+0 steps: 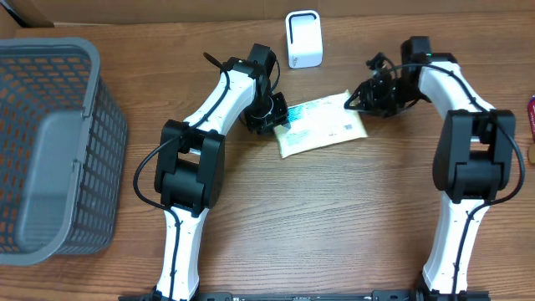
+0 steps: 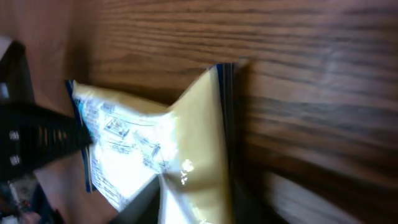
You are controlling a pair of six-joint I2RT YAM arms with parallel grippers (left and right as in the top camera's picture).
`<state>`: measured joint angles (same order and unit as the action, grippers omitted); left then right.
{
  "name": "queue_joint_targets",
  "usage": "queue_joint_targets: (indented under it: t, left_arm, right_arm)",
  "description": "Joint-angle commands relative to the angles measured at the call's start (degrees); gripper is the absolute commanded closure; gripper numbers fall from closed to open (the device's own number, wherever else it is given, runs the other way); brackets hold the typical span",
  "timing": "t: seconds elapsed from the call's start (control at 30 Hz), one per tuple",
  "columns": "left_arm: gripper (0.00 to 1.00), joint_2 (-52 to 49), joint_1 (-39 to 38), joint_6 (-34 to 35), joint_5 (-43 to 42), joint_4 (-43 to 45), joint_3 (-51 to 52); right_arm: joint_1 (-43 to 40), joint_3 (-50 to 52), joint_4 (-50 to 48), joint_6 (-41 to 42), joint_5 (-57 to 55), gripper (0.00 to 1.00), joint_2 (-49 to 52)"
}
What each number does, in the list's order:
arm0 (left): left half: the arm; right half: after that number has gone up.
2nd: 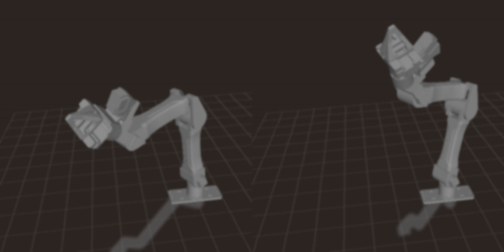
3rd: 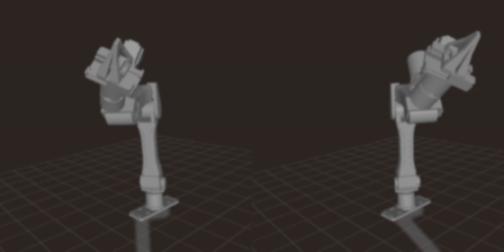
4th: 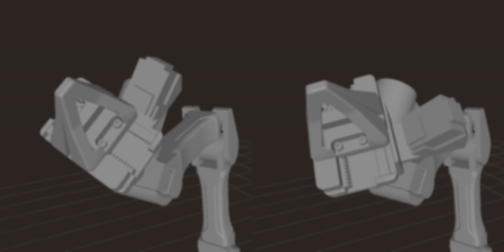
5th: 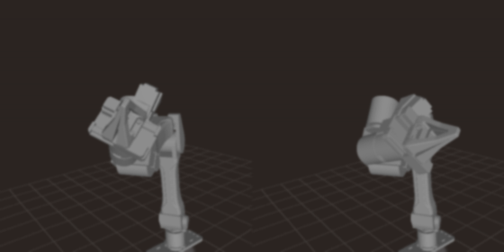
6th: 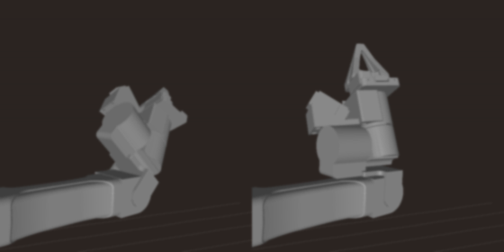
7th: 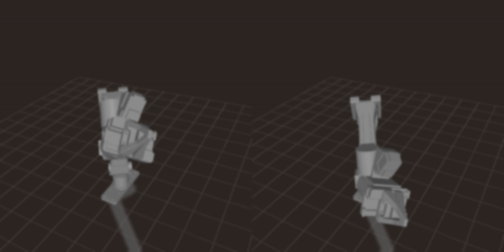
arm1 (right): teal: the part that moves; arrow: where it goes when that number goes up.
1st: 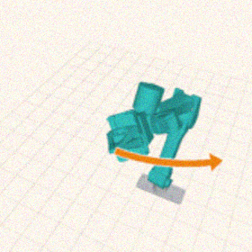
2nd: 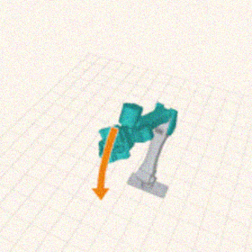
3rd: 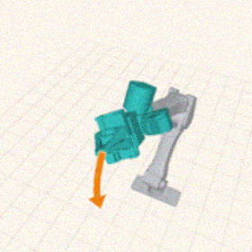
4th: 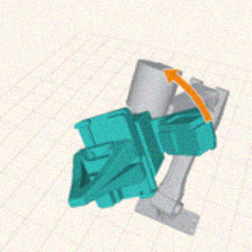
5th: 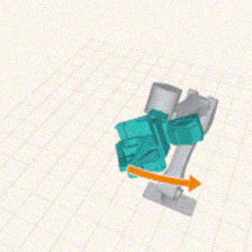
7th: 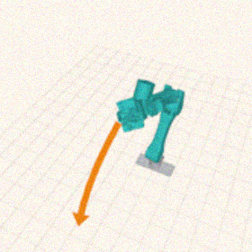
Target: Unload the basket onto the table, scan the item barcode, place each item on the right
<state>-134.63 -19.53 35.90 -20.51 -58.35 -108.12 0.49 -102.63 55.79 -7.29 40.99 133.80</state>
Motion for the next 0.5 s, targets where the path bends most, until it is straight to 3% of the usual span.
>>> queue_joint_targets:
  t: [0.0, 0.3, 0.4, 0.47]
  left_arm:
    - [0.63, 0.9, -0.7, 0.5, 1.7, 0.1, 0.4]
    - [0.77, 1.0, -0.6, -0.3, 2.4, -1.2, 0.0]
    - [0.89, 1.2, 0.1, -3.1, 0.4, -3.1, -1.8]
    - [0.91, 1.5, 0.5, -6.1, -1.6, -4.9, -3.7]
  right_arm:
    - [2.1, 0.2, 0.1, -0.1, 1.8, 0.96, 0.9]
    - [0.8, -3.8, 5.8, 2.6, 2.4, 0.96, 0.5]
    - [-0.3, -6.9, 9.4, 2.6, 1.3, 0.96, -1.3]
    - [-0.6, -9.3, 12.3, 2.6, -3.5, 0.96, -3.5]
